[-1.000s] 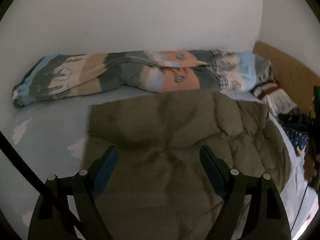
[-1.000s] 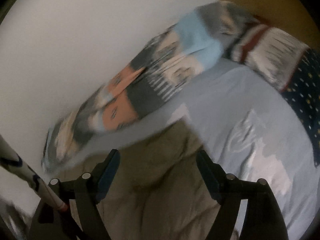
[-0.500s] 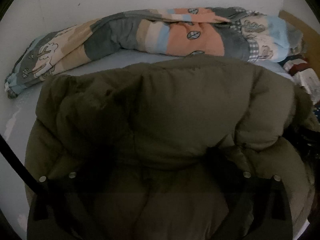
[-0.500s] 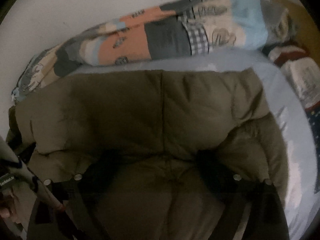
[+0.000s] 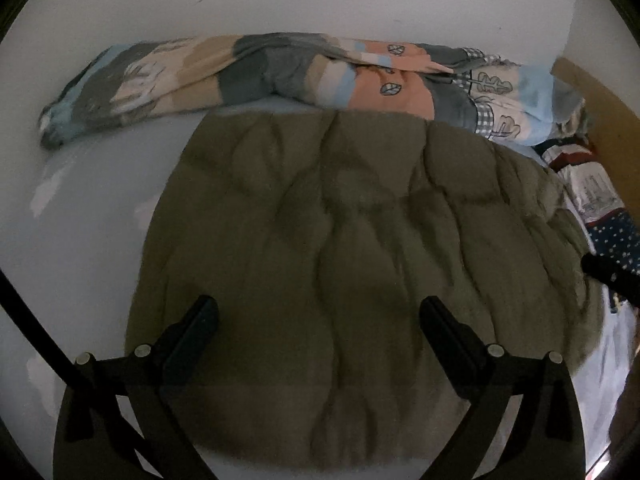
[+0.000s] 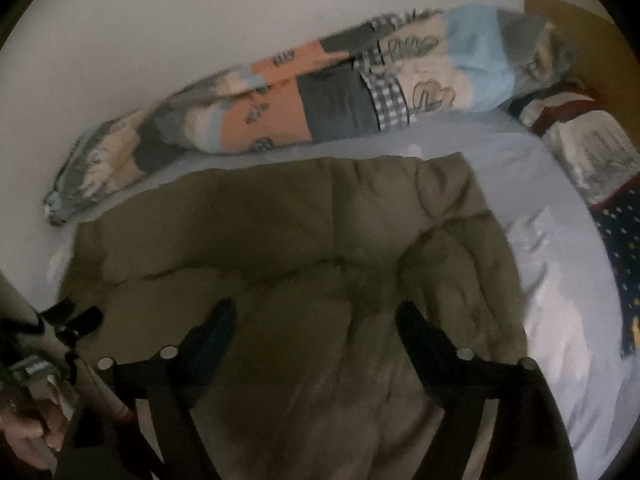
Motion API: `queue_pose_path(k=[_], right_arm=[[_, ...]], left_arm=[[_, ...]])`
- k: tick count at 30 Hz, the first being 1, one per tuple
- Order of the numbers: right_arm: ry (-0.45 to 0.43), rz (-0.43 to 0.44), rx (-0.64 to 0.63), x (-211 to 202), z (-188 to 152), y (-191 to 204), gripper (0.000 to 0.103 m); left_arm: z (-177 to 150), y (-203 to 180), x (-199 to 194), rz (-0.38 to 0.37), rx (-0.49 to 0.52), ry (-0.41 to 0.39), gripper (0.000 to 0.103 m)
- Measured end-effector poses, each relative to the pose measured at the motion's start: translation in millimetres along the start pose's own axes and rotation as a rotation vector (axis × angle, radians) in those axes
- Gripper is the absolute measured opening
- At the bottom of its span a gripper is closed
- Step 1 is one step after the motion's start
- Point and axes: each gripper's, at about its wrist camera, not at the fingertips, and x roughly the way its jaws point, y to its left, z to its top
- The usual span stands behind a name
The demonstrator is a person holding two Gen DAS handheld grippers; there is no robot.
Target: Fold large clothes
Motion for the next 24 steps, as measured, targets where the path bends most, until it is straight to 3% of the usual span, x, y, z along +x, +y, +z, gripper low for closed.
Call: queue_pose_path(k=[3, 9, 17, 20, 24], right_arm=[[0.013, 0.037, 0.028, -21, -39, 19, 0.062], [-0.029, 0.028, 0.081, -42, -88, 42, 0.060], [-0.009, -0.034, 0.043, -8, -97, 42, 0.060], [0.051, -0.048, 0.039, 14, -98, 40, 0.060], [0.081, -0.058, 0.035, 24, -98, 40, 0.061]], left_arm=[[-22, 9, -17, 0.029, -0.065, -0.011, 0.101], [-39, 28, -15, 0.130, -0.129, -0.026, 0.101], [-41, 34, 22, 0.145, -0.102, 0.074, 0.101], [-40, 32, 27, 0.165, -0.092, 0.099, 0.102], [-34, 30, 15, 0.168, -0.102, 0.074, 0.102]])
